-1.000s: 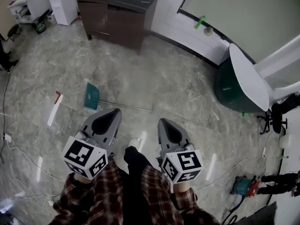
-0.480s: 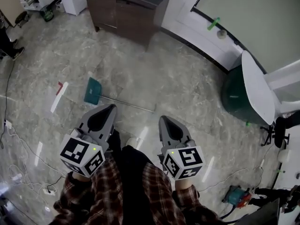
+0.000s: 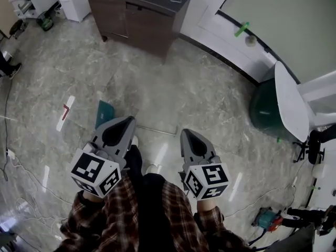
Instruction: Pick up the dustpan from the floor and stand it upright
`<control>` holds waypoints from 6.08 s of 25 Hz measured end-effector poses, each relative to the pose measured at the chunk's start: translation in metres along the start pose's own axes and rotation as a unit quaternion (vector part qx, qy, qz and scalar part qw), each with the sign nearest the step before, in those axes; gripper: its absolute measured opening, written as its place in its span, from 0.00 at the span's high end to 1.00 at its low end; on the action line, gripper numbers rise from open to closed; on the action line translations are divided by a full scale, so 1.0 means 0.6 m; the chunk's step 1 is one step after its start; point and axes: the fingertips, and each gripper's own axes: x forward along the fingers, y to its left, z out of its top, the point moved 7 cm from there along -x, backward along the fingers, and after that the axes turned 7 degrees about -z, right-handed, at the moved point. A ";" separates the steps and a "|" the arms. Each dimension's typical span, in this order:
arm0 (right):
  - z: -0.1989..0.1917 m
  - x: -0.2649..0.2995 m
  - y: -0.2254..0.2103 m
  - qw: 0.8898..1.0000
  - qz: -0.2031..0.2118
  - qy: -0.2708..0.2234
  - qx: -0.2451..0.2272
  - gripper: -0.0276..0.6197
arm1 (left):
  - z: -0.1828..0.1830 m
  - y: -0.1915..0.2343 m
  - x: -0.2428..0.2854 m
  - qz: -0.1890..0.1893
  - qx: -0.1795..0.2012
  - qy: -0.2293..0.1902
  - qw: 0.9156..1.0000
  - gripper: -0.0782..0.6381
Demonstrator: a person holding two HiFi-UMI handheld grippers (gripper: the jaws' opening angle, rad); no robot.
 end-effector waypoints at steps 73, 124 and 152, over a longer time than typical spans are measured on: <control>-1.192 0.726 -0.417 0.706 -0.266 0.267 0.600 0.66 | -0.980 0.477 0.608 -0.091 -0.080 0.259 0.958 0.88; -0.616 0.671 -0.450 0.710 -0.411 0.051 0.570 0.83 | -0.531 0.418 0.595 -0.125 -0.038 0.218 0.967 0.88; -0.254 0.653 -0.071 0.935 -0.164 0.113 0.292 0.81 | -0.294 0.442 0.251 0.087 -0.133 0.085 0.984 0.88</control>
